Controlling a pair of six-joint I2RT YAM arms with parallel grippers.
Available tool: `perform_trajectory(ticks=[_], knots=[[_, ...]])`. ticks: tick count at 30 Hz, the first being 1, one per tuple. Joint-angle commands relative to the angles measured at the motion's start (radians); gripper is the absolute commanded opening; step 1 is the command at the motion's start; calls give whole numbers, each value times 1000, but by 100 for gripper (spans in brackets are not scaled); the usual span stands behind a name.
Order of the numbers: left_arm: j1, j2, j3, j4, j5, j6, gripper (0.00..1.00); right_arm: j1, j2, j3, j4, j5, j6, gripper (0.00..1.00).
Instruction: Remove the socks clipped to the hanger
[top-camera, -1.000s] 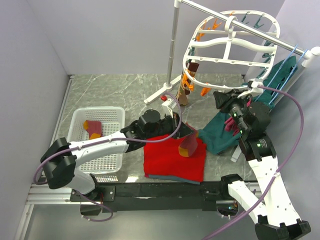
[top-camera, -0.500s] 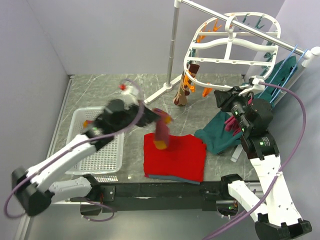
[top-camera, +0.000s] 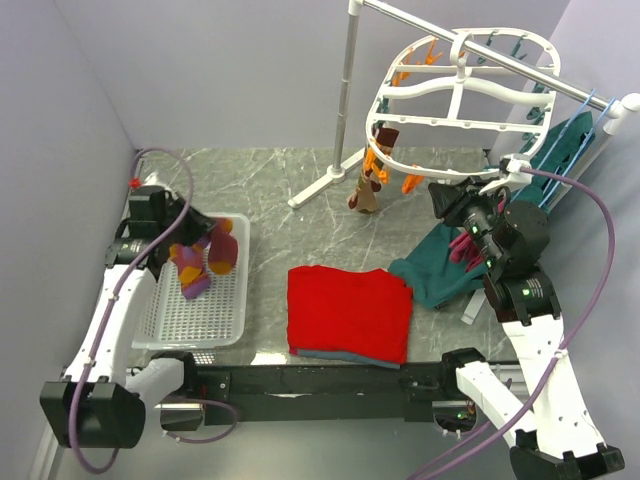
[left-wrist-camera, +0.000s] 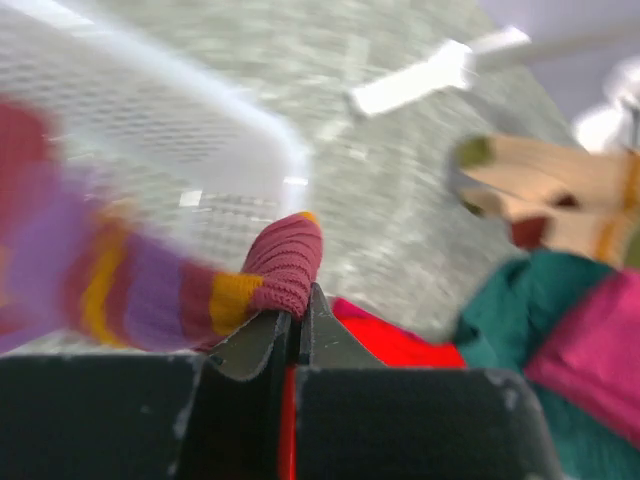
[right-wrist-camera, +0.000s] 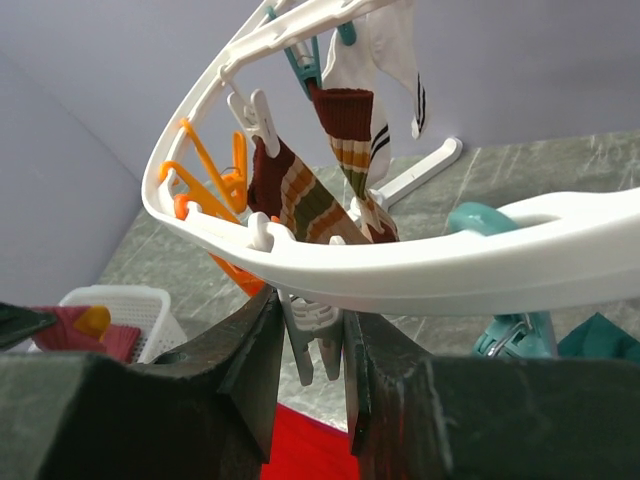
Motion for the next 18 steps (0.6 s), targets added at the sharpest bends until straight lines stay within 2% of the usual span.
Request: perform_trajectory(ticks=[1,4,7,8,9,10,13,14,18], knots=[[127,-25,-29,-40,-23,12,1,-5,-16,-8,32,-17,-8,0],[205,-19,-75,-30,-30,7,1,-7,-25,-10,29,-17,-8,0],[269,8,-130,19,29,5,1,-5,-31,-8,31,-23,-6,0],[288,16,-136,24,38,7,4,-5,-30,-8,34,-28,-4,0],[292,27,-135,28,47,13,13,-7,-27,-7,34,-31,-3,0],[294,43,-130,29,55,19,42,-5,-22,-2,32,-37,-1,0],[294,36,-115,32,72,16,79,-5,-8,7,22,-47,3,0],[294,22,-119,36,67,9,99,-5,-8,8,20,-49,5,0],[291,-120,-151,100,81,-33,100,-4,1,16,11,-63,12,0]])
